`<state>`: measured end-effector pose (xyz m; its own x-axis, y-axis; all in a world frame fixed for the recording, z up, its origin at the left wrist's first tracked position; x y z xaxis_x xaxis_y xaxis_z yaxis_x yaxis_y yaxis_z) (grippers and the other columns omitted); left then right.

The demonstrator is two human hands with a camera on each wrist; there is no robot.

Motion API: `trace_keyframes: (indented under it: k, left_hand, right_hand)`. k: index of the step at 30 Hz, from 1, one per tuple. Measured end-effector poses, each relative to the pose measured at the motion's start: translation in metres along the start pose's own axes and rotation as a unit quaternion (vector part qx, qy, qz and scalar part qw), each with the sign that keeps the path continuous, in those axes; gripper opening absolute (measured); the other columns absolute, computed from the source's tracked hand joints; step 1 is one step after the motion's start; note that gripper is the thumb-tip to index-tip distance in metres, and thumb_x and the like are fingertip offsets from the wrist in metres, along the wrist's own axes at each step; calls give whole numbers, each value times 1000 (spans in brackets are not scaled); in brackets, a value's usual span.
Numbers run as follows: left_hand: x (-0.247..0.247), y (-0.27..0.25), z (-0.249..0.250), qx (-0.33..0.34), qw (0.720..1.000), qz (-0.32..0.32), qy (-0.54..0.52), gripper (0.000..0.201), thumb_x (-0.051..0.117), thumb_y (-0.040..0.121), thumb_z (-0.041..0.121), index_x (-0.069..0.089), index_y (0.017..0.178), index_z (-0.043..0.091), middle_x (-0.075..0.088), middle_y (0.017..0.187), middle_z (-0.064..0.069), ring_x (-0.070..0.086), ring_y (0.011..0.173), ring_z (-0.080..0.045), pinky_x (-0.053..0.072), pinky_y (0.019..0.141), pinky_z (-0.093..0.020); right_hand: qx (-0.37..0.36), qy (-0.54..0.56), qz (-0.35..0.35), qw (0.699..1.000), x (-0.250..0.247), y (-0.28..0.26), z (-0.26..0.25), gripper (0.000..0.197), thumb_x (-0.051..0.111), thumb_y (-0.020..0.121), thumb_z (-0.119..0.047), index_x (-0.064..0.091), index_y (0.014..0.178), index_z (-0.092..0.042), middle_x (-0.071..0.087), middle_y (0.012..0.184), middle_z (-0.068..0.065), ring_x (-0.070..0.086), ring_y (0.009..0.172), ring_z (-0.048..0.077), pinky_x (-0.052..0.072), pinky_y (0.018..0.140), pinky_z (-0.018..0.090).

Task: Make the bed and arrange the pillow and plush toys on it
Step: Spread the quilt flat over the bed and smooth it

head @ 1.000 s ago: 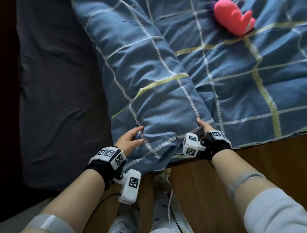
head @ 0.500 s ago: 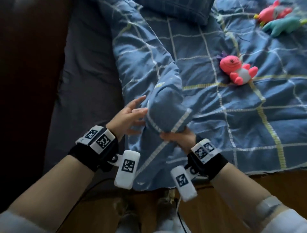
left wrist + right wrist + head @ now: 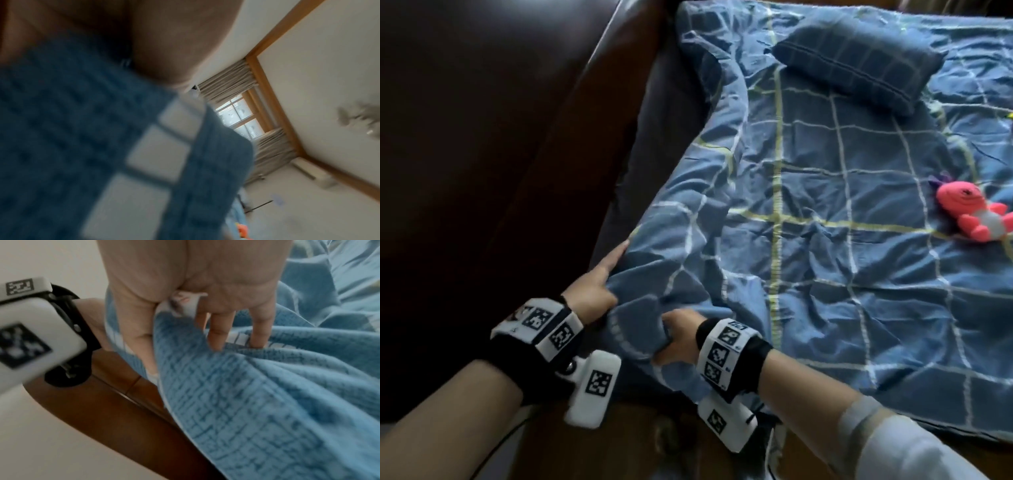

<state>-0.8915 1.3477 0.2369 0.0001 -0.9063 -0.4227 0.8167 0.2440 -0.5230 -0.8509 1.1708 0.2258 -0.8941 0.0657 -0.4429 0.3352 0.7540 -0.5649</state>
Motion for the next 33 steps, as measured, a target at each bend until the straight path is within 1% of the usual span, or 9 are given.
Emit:
trace_keyframes:
  k: [3,6,8,11,15,18,23,29,33]
  left_hand:
    - [-21,0,-82,-50,997,55,31,107,57,59,1,16,126,73,37,147,3,39,134,-22,31,115,-43]
    - [-26,5,-151,-162,980,100,56,98,60,56,5,27,141,41,52,136,-5,51,124,-29,39,109,-43]
    - [-20,8,-176,-198,973,100,57,76,58,52,12,50,126,22,64,119,-12,59,113,-31,46,100,-44]
    - [-13,10,-168,-211,969,122,40,39,55,70,-1,61,107,6,66,111,-19,60,109,-33,47,96,-43]
    - [-24,13,-120,-129,975,174,41,40,44,75,-14,59,109,1,65,110,-22,59,109,-34,45,91,-37]
    - [-56,-1,-80,-61,971,227,52,47,39,71,-16,57,107,9,65,102,-18,60,101,-33,45,83,-33]
    - [-104,-39,-82,-76,940,327,58,52,38,75,-13,54,113,18,64,104,-18,59,100,-36,42,81,-34]
    - [-65,-30,-160,-226,949,190,107,54,43,83,-4,41,133,16,56,123,-22,54,112,-39,42,94,-39]
    - [-41,-15,-193,-295,940,105,132,59,51,86,11,31,142,12,48,137,-19,48,123,-36,40,103,-38]
  right_hand:
    - [10,20,-62,998,44,35,-2,47,71,78,-23,58,124,-22,64,117,8,58,109,25,47,91,31]
    - [65,75,-75,992,65,48,7,47,67,83,-15,56,128,-18,62,126,9,57,117,24,46,102,34]
    - [94,78,-66,990,68,47,20,48,64,85,-9,53,131,-11,56,133,9,52,124,23,42,99,21]
    - [122,10,-48,991,62,44,45,58,67,82,-11,47,136,-18,45,140,10,42,131,25,38,101,25]
    - [160,-42,-24,986,52,49,58,87,76,73,-22,28,145,-28,19,150,8,22,141,24,31,112,28]
    - [121,-52,24,991,53,61,38,116,78,48,-45,19,147,-31,13,151,9,17,143,23,25,113,23]
    - [50,-77,60,994,75,88,3,97,79,70,-26,19,147,-32,18,151,6,22,141,22,21,115,22]
    - [122,-62,-75,988,93,92,18,75,65,83,-27,25,145,-35,21,154,-1,28,140,23,31,112,30]
    - [157,-13,-60,986,89,75,45,70,66,83,-22,32,143,-35,27,153,-1,32,138,21,32,108,25]
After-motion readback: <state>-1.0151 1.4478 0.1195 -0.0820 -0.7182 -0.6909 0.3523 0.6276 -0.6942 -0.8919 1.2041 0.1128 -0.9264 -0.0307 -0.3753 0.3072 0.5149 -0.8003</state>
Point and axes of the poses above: each hand's wrist, its own y-axis towards the middle knuckle, its own x-axis out of the palm, z = x × y, the point moved 1 cm from there along y, towards the middle knuckle
